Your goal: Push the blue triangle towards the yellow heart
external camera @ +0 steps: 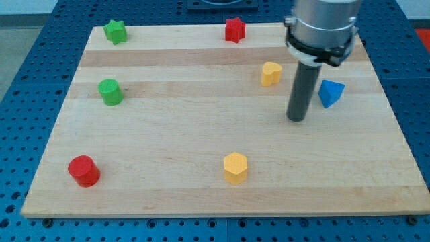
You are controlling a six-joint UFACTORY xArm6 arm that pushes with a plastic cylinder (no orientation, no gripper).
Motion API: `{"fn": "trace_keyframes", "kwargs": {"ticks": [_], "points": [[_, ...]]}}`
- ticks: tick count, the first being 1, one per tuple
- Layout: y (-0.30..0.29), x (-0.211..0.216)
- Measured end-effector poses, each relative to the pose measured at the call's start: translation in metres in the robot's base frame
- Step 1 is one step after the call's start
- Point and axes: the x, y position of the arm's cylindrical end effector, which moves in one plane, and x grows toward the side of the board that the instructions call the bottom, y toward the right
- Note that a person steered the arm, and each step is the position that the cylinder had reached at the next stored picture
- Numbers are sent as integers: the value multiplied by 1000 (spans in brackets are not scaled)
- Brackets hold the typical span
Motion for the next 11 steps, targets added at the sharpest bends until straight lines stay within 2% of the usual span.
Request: {"fn": "trace_keyframes", "kwargs": {"ticks": [2, 3, 5, 8, 10, 11], "points": [[61, -3], [73, -12], [73, -38], [36, -40], [72, -45], [71, -62]]}}
